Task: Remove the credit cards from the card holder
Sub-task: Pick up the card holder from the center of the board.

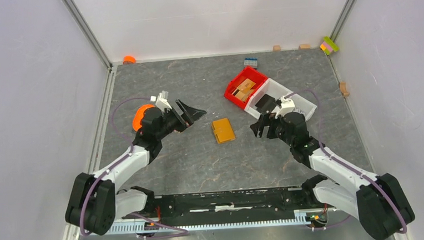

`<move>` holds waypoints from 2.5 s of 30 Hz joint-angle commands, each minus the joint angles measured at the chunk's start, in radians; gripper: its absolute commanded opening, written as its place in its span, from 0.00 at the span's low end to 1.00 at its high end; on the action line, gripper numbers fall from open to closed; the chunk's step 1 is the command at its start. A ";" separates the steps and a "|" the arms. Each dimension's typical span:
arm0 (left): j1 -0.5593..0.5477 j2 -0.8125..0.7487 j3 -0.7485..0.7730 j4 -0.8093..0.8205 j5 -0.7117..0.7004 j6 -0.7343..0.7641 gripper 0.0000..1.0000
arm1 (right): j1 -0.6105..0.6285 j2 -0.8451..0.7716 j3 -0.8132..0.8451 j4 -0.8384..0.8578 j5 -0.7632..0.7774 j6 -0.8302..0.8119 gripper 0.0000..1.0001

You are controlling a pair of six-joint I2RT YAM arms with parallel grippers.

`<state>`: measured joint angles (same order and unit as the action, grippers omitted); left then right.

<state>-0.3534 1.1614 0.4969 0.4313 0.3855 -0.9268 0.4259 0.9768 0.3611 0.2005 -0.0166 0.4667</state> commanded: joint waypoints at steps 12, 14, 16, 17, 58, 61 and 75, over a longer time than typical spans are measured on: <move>-0.144 0.248 0.173 -0.288 -0.014 0.172 0.93 | 0.026 0.114 0.038 0.130 -0.222 0.002 0.95; -0.153 0.285 0.207 -0.306 0.023 0.169 0.91 | 0.035 0.112 0.035 0.136 -0.211 0.004 0.95; -0.171 0.317 0.233 -0.322 0.039 0.172 0.88 | 0.040 0.115 0.037 0.131 -0.206 0.003 0.95; -0.181 0.329 0.239 -0.322 0.032 0.170 0.88 | 0.040 0.117 0.040 0.130 -0.205 0.000 0.95; -0.220 0.389 0.316 -0.340 -0.068 0.315 0.06 | 0.225 0.145 -0.011 0.250 -0.251 0.103 0.90; -0.220 0.349 0.300 -0.329 -0.074 0.328 0.04 | 0.243 0.105 -0.021 0.228 -0.176 0.085 0.91; -0.221 0.250 0.263 -0.316 -0.044 0.274 0.02 | 0.280 -0.070 -0.013 0.141 0.140 -0.055 0.94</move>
<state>-0.5701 1.4609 0.7605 0.0765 0.3237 -0.6464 0.6888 0.9665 0.3443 0.3313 0.0063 0.4603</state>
